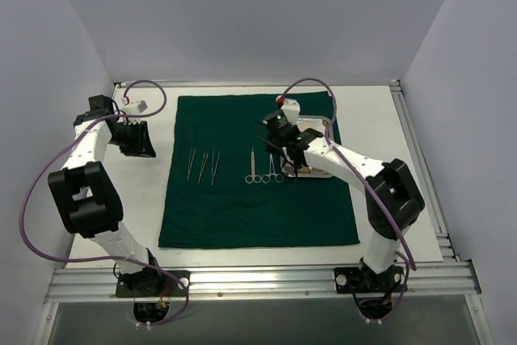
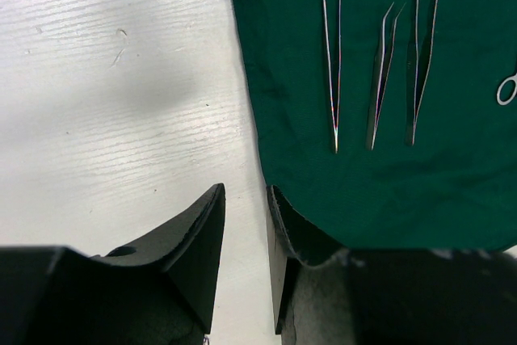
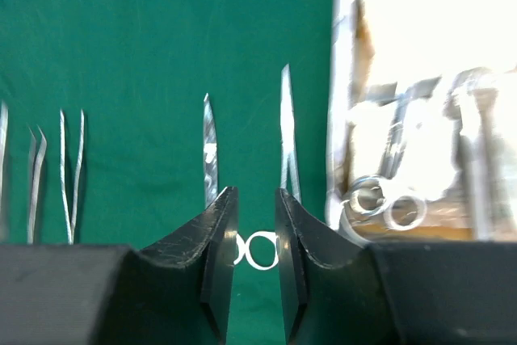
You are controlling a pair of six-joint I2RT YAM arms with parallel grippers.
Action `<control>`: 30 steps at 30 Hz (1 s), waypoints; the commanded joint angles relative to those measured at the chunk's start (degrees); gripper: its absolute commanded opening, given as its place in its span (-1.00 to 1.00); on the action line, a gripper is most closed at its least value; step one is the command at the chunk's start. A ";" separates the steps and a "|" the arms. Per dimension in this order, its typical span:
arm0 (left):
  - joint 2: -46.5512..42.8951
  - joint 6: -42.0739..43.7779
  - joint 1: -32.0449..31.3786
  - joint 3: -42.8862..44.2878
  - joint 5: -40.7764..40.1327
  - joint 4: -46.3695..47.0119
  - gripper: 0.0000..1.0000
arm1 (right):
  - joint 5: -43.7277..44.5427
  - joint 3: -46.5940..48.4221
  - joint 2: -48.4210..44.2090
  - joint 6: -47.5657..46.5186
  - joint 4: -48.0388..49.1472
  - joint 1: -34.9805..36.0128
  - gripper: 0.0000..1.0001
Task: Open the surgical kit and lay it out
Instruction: Place the medical item in the surgical kit, then pick up the medical item from the container.
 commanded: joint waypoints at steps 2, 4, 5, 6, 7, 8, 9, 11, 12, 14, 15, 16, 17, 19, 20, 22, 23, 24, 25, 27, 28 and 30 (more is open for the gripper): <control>-2.31 0.94 0.38 1.51 1.47 -0.89 -0.28 | -0.41 -5.40 -4.87 0.20 0.66 -7.02 -0.58; -2.66 0.86 0.38 1.52 1.56 -0.80 -0.28 | -0.94 -6.91 -5.75 0.02 1.62 -9.83 -0.56; -2.75 0.86 0.38 1.51 1.56 -0.71 -0.28 | -1.29 -7.44 -5.84 -0.32 1.89 -10.71 -0.52; -2.75 0.77 0.38 1.43 1.56 -0.80 -0.28 | -2.25 -8.05 -5.67 -0.42 2.50 -12.03 -0.49; -2.75 0.85 0.38 1.43 1.56 -0.71 -0.28 | -2.96 -8.41 -5.58 -0.59 3.03 -12.65 -0.47; -2.75 0.86 0.38 1.34 1.56 -0.63 -0.28 | -3.83 -8.76 -5.32 -0.59 3.56 -13.35 -0.45; -2.67 0.68 0.38 1.34 1.38 -0.62 -0.28 | -4.62 -9.20 -4.71 -0.59 4.35 -13.88 -0.45; -2.58 0.59 0.38 1.25 1.21 -0.36 -0.28 | -5.60 -9.46 -4.09 -0.59 4.79 -14.94 -0.46; -2.58 0.68 0.46 1.16 1.21 -0.36 -0.28 | -5.69 -9.64 -3.39 -0.51 4.88 -15.03 -0.46; -2.58 0.59 0.38 1.16 1.03 -0.36 -0.28 | -6.13 -10.17 -2.68 -0.42 6.80 -15.47 -0.46; -2.58 0.68 0.38 1.25 0.86 -0.45 -0.28 | -6.47 -10.26 -1.98 -0.07 7.42 -15.64 -0.46; -2.66 0.85 0.38 1.16 0.68 -0.45 -0.28 | -6.74 -10.43 -1.63 0.02 7.60 -15.73 -0.46; -2.66 0.86 0.38 1.16 0.68 -0.54 -0.28 | -7.35 -10.61 -1.28 0.02 8.04 -15.73 -0.46; -2.58 0.94 0.38 1.07 0.50 -0.54 -0.28 | -7.88 -10.87 -0.22 0.29 8.84 -15.73 -0.46; -2.40 0.94 0.38 1.07 0.50 -0.45 -0.28 | -8.15 -11.05 0.22 0.37 8.92 -15.64 -0.46; -2.14 0.94 0.38 1.16 0.50 -0.62 -0.28 | -7.97 -11.31 1.10 0.64 9.19 -15.64 -0.47; -2.22 0.86 0.38 1.16 0.59 -0.54 -0.28 | -7.97 -11.66 1.27 0.73 9.36 -15.73 -0.46; -2.23 0.86 0.38 1.16 0.59 -0.54 -0.28 | -8.06 -11.75 1.54 0.73 9.54 -15.73 -0.47; -2.40 0.86 0.38 1.16 0.68 -0.54 -0.28 | -8.15 -11.84 1.63 0.81 9.54 -15.64 -0.47; -2.58 0.86 0.46 1.07 0.77 -0.45 -0.28 | -8.41 -12.19 2.06 0.81 9.89 -15.64 -0.47; -2.58 0.86 0.38 1.07 0.77 -0.54 -0.28 | -8.59 -12.28 2.24 0.90 9.98 -15.64 -0.48; -2.58 0.86 0.38 1.07 0.85 -0.54 -0.28 | -9.11 -12.80 2.68 1.16 10.68 -15.64 -0.49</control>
